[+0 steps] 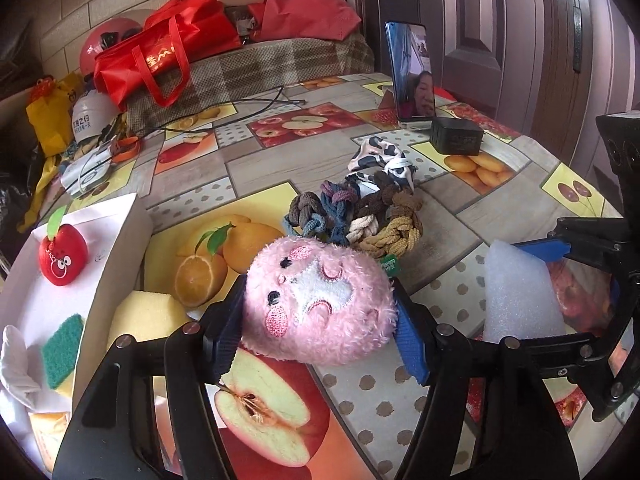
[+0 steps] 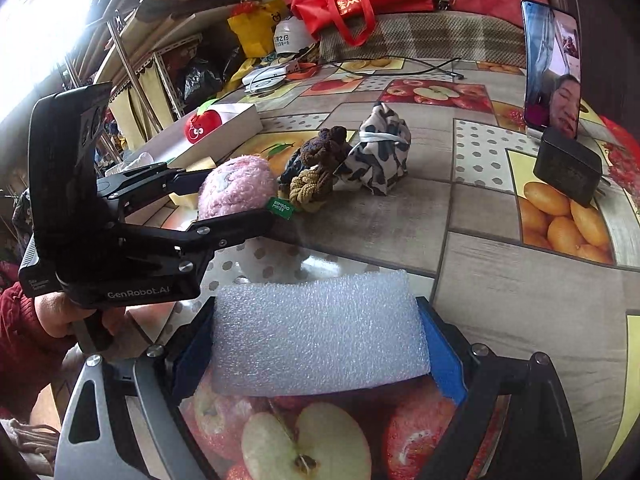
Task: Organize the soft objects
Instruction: 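Carry pink plush and foam sheet into the white box and release both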
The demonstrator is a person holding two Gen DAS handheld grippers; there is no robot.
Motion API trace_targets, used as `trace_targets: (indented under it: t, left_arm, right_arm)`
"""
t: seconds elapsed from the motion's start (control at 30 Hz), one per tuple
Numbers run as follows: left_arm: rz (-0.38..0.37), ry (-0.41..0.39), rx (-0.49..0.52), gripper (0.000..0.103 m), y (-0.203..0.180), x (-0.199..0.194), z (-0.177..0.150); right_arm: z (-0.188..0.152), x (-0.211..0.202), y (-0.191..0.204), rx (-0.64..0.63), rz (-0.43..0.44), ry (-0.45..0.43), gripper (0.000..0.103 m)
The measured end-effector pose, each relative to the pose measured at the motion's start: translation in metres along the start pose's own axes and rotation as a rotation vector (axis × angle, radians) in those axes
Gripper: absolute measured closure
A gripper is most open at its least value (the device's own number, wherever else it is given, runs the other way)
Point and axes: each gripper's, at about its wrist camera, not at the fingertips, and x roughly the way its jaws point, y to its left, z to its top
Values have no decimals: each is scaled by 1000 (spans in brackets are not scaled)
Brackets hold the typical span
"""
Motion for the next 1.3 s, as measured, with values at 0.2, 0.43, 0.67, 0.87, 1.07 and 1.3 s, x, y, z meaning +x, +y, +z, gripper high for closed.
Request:
trace_targets:
  t: [0.2, 0.43, 0.67, 0.87, 1.07, 1.3]
  left_arm:
    - [143, -205, -19, 36, 0, -39, -7]
    - [204, -299, -106, 36, 20, -66, -21]
    - [284, -348, -92, 36, 36, -88, -40]
    - [353, -351, -138, 36, 67, -107, -60]
    - [461, -342, -282, 36, 129, -131, -89]
    - [602, -338, -405, 36, 207, -136, -105]
  right_arm:
    - [3, -17, 2, 14, -39, -118, 12]
    - [12, -19, 42, -45, -144, -274, 11]
    - [25, -5, 77, -87, -194, -360, 12]
    - [32, 7, 99, -91, -214, -392, 12]
    - [41, 22, 119, -109, -230, -405, 12]
    - [58, 49, 149, -132, -214, -403, 12]
